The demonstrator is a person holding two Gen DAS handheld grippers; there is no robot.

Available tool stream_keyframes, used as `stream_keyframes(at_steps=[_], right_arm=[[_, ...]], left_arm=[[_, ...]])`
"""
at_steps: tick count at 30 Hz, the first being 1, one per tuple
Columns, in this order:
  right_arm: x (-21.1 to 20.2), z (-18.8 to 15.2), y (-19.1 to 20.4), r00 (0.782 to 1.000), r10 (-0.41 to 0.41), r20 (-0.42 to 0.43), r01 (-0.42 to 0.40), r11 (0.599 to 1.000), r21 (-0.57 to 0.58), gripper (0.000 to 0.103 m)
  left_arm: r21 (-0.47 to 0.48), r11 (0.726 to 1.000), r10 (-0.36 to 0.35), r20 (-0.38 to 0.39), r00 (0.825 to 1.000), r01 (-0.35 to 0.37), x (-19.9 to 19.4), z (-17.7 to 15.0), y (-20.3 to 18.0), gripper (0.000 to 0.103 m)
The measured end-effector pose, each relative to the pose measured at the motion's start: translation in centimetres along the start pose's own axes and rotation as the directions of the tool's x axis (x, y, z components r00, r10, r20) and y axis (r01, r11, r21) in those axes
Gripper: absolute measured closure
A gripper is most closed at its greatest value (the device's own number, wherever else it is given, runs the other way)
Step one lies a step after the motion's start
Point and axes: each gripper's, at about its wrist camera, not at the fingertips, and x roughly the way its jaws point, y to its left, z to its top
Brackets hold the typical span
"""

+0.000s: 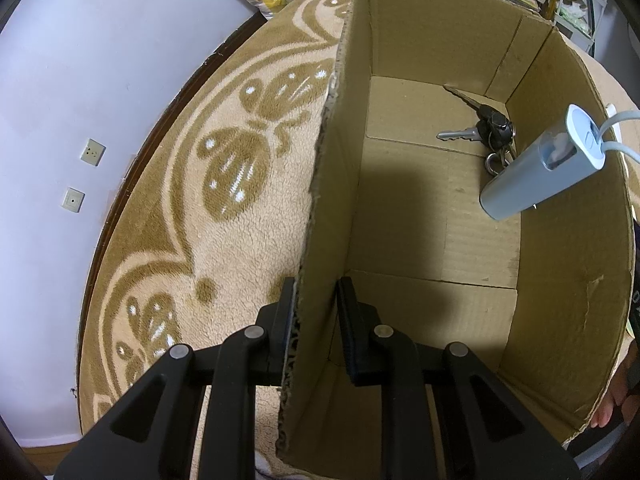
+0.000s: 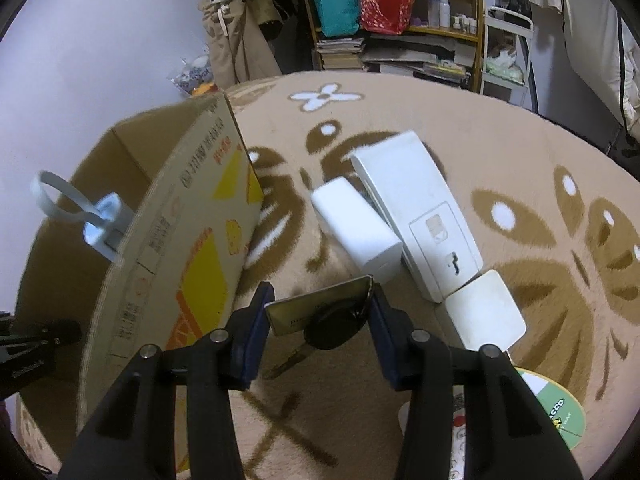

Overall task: Organize rigid objects
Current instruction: 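Lift the gold card with the right tool and carry it over the box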

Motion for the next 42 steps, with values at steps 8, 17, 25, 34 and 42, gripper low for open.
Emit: stream_keyframes(at_steps=[8,17,25,34,42], right_arm=[[-1.5,0.9,1.2,0.999,0.004,0.039,-0.002,0.999,-0.049,0.053],[-5.4,3.6,3.2,0.987,0.052,0.149,-0.040,0.996,-0.078,0.053],[-7.8,7.3,6.1,0.968,0.097,0.229,-0.072,0.991,-0.115,0.053],[-7.8,8.4,8.7,0.955,0.136,0.262,-0.099,0.984,-0.150,0.053],[-5.8,8.8,9.2,0.964,0.139,0.226,-0.111,0.985,-0.136,0.053]], left_arm=[[-0.001,1.000,0.000,0.000,1.000,0.000,0.0,0.0,0.0,0.084],[0.000,1.000,0.006,0.001,1.000,-0.006,-0.1,-0.1,-0.1,0.084],[-0.006,1.000,0.002,0.001,1.000,-0.002,-0.1,-0.1,-0.1,0.084],[-0.006,1.000,-0.002,-0.001,1.000,0.002,-0.2,-0.1,0.0,0.084],[-0.007,1.000,-0.004,-0.002,1.000,0.004,-0.1,0.0,0.1,0.084]])
